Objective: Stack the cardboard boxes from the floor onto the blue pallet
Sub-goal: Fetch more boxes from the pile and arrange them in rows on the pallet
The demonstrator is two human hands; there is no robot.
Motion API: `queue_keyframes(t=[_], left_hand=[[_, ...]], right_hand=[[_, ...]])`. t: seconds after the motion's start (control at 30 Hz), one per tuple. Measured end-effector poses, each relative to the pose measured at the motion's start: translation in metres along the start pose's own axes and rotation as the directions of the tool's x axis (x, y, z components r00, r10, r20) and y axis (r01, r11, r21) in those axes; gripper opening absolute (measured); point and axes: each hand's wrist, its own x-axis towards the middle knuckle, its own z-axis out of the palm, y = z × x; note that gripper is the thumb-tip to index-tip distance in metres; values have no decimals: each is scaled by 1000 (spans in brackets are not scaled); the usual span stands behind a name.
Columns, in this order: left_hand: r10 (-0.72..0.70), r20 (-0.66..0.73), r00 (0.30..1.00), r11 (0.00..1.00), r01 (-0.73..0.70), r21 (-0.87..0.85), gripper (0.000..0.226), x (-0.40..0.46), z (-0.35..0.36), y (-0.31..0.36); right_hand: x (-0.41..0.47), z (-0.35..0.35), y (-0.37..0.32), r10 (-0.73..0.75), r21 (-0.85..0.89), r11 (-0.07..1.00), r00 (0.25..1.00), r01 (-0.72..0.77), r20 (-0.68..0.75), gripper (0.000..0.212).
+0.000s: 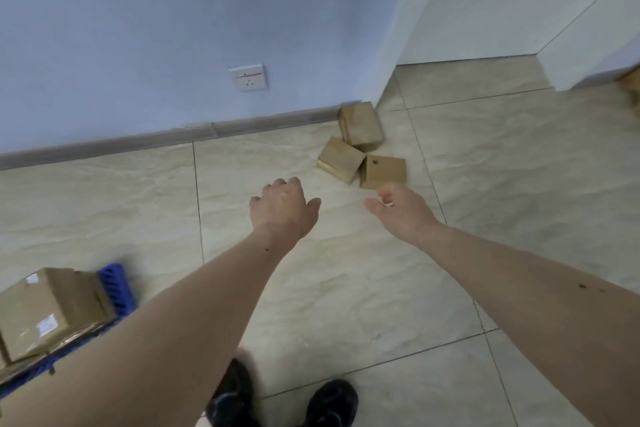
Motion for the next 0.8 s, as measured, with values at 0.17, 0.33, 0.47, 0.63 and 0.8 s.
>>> queue_keyframes(t=[0.17,0.33,0.47,0.63,0.8], left_hand=[[38,6,999,999,-38,31,48,46,1,50],[56,12,998,998,-57,34,48,115,-6,86],[56,47,997,997,-58,49,48,172,-7,108],[73,82,994,991,-82,109,49,232,8,124],[-1,127,992,996,-10,89,48,285,41,139]], right_hand=[[47,-43,27,45,-7,999,998,-45,-45,46],[113,-82,32,60,-23,998,997,-62,-52,48],[171,-102,33,66,-47,997,997,-68,-32,45],[243,-104,38,67,-81,994,998,-66,2,53],[312,-92,46,67,-108,992,997,-61,44,57]])
